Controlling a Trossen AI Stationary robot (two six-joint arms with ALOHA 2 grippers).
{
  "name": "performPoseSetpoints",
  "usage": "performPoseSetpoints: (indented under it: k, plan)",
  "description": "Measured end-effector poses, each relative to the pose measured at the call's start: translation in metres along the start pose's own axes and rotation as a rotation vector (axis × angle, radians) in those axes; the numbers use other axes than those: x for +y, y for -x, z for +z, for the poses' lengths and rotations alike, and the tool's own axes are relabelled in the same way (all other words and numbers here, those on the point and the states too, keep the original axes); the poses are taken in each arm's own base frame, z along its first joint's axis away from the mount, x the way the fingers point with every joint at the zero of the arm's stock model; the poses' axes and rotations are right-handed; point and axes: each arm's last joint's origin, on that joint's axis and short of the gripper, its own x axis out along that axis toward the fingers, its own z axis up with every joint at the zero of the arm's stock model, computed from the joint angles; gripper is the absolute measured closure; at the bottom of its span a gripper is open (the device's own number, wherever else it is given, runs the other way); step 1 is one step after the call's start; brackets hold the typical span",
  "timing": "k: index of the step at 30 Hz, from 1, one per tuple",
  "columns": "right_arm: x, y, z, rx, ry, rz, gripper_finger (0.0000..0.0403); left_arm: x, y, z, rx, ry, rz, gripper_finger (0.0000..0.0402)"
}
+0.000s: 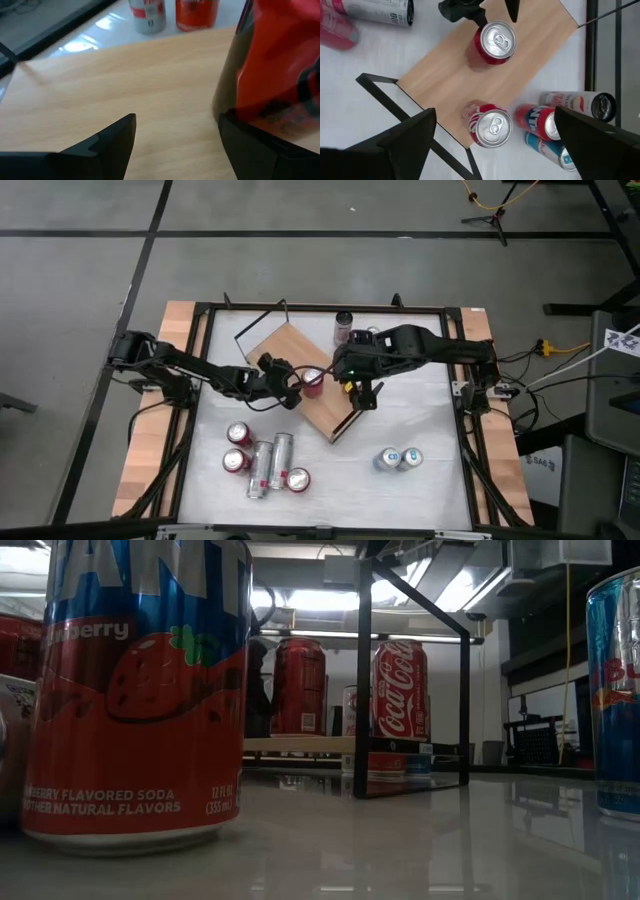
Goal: Place canned beverage on shelf
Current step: Put the right red black soda can on the shelf aligned with the red white soda can
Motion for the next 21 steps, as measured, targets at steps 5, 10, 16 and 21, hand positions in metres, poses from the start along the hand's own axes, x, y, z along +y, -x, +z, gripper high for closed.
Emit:
performPoseSetpoints:
  k: [5, 10, 16, 21]
  plan:
    - [0.002, -0.007, -0.001, 0.023, 0.004, 0.006, 0.0008, -0.001, 0.0, 0.001, -0.005, 0.005, -0.011, 0.0125]
    - [0.004, -0.02, -0.006, 0.084, 0.016, 0.008, 0.0008, -0.003, 0.0, 0.003, -0.012, 0.026, -0.053, 0.0125]
    - [0.006, -0.024, -0.016, 0.079, 0.015, 0.009, 0.0008, -0.006, 0.001, 0.008, -0.059, 0.066, -0.083, 0.0125]
    - [0.006, -0.028, -0.026, 0.021, 0.002, 0.008, 0.0008, -0.008, 0.001, 0.013, -0.098, 0.096, -0.105, 0.0125]
